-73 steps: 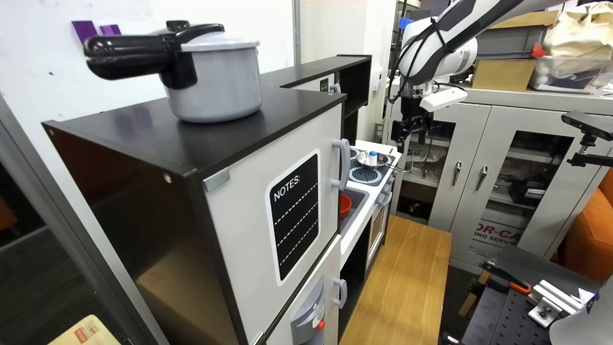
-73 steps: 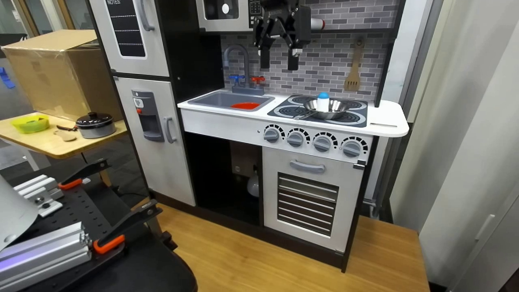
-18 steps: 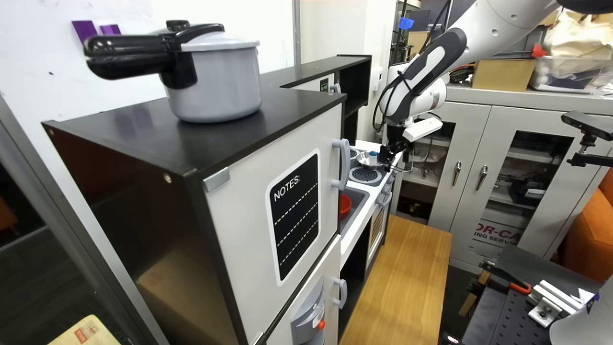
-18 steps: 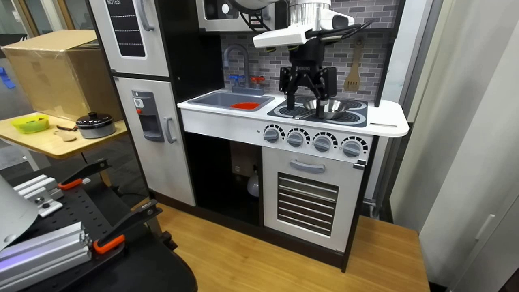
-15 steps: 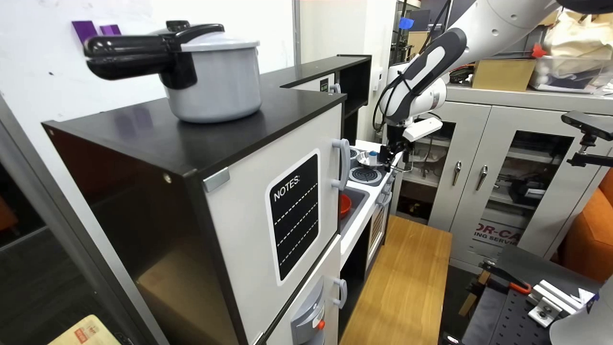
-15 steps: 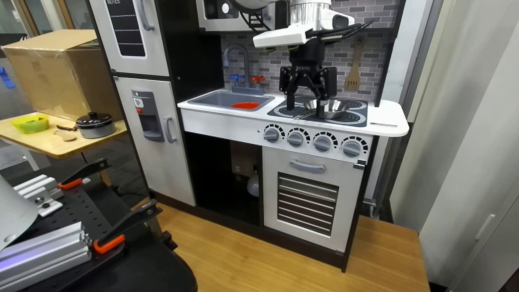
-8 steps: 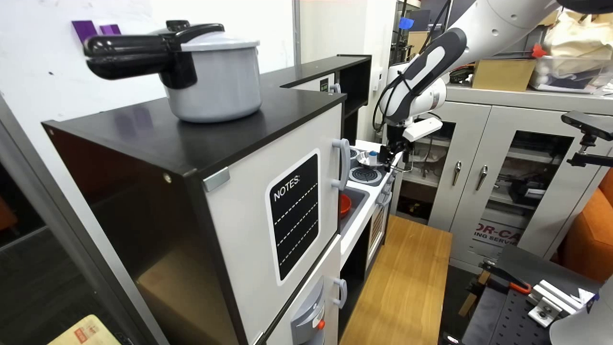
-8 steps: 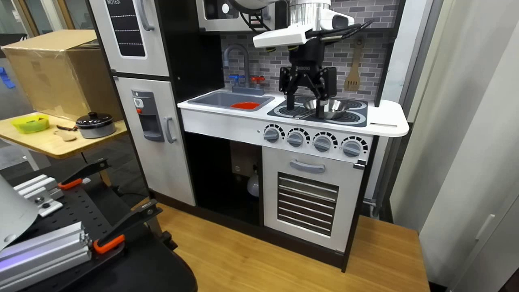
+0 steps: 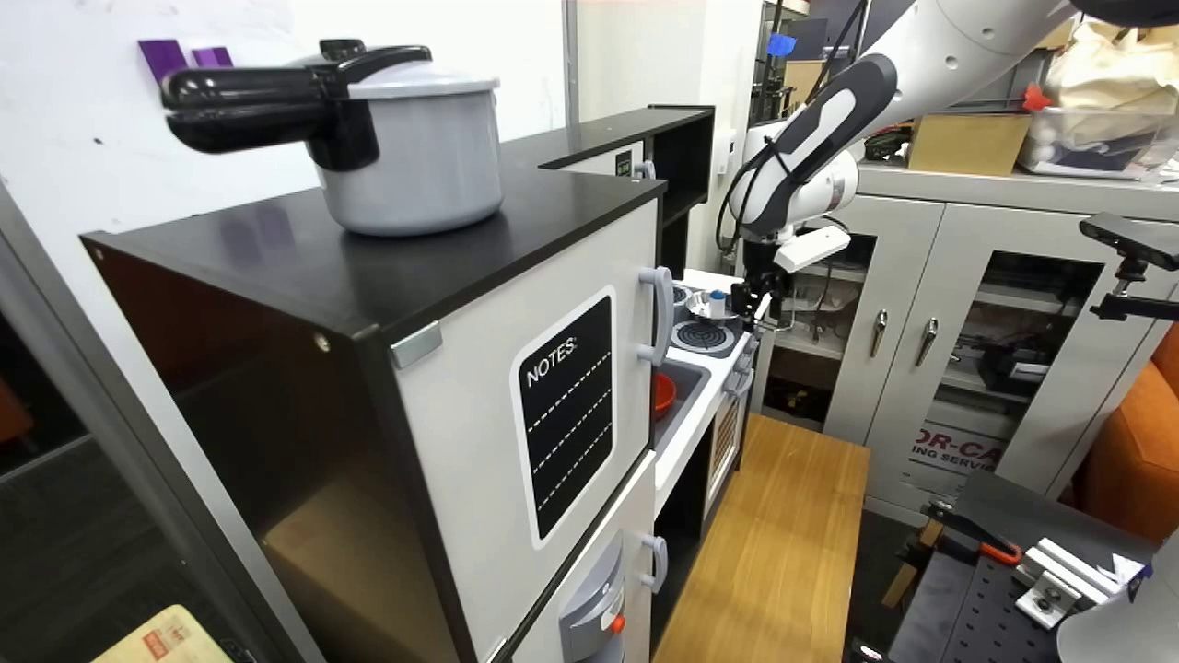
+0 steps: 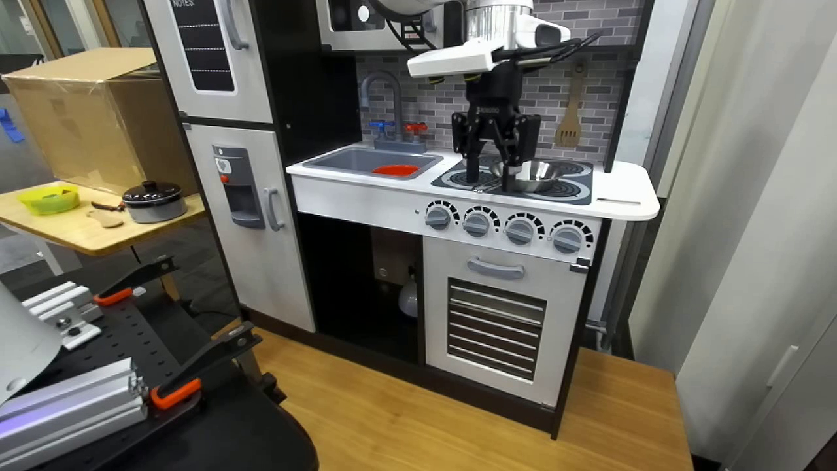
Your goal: Move the pan on the stove to the plate on the left
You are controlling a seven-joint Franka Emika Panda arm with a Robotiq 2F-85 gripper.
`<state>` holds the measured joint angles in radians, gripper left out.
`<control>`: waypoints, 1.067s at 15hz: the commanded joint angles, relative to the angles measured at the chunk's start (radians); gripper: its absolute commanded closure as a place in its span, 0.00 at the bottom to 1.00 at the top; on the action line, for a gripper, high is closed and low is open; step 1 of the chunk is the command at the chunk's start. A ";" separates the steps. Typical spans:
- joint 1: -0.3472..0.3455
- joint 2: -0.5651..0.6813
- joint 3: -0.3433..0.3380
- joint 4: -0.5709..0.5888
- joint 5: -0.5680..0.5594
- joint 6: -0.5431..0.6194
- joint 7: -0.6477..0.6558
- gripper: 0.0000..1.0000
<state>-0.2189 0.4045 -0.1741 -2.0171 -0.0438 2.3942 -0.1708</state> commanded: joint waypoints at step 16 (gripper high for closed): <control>-0.007 -0.012 -0.001 -0.008 -0.015 0.011 0.003 0.94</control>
<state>-0.2205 0.4043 -0.1764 -2.0173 -0.0451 2.3951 -0.1700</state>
